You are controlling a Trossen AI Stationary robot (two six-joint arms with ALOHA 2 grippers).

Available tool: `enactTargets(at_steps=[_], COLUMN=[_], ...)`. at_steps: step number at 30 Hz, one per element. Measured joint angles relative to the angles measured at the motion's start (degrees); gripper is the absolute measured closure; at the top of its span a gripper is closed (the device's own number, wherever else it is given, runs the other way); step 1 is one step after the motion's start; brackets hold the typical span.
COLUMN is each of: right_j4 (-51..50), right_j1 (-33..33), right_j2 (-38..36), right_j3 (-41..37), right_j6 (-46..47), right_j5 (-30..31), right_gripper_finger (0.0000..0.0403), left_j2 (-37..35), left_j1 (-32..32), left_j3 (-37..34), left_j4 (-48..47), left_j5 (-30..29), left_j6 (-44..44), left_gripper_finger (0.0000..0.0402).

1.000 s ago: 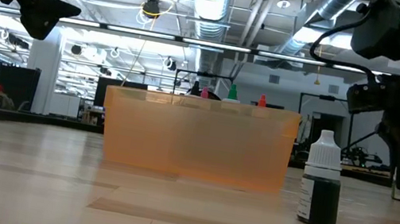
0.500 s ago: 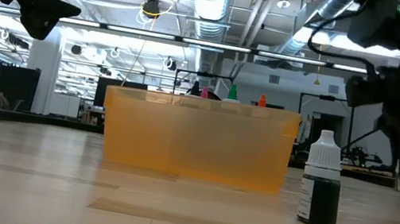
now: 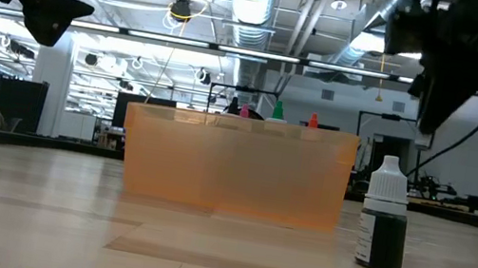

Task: Pick & Place food coloring
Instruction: Put the top small green food coloring bottle into the orange bin

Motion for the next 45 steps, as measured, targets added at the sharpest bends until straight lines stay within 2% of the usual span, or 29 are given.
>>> enactTargets(at_steps=[5,13,18,24,28,38,45], right_j4=[-6.8,-5.9,-0.7,11.9,13.4,10.1,9.8], right_j1=[-1.2,-2.5,-3.0,-3.9,-4.5,-5.0,-6.0], right_j2=[0.2,-0.3,-0.3,0.6,3.8,19.5,24.2], right_j3=[-0.2,-0.2,-0.2,1.4,5.6,19.1,25.2], right_j6=[-0.3,-1.1,-3.8,-10.8,-15.1,-23.5,-23.5], right_j5=[2.0,2.1,1.3,-6.1,-8.1,-10.1,-11.2], right_gripper_finger=[0.0332,0.0332,0.0332,0.0332,0.0332,0.0332,0.0332], left_j2=[0.0,0.0,0.0,0.0,0.0,0.0,0.0], left_j1=[0.0,0.0,0.0,0.0,0.0,0.0,0.0], left_j3=[0.0,0.0,0.0,0.0,0.0,0.0,0.0], left_j4=[0.0,0.0,0.0,0.0,0.0,-0.1,-0.1], left_j5=[1.2,1.5,1.5,1.5,1.4,1.8,2.0], left_j6=[0.0,0.0,0.0,0.0,0.0,0.0,0.0], left_gripper_finger=[0.0161,0.0161,0.0161,0.0161,0.0161,0.0161,0.0161])
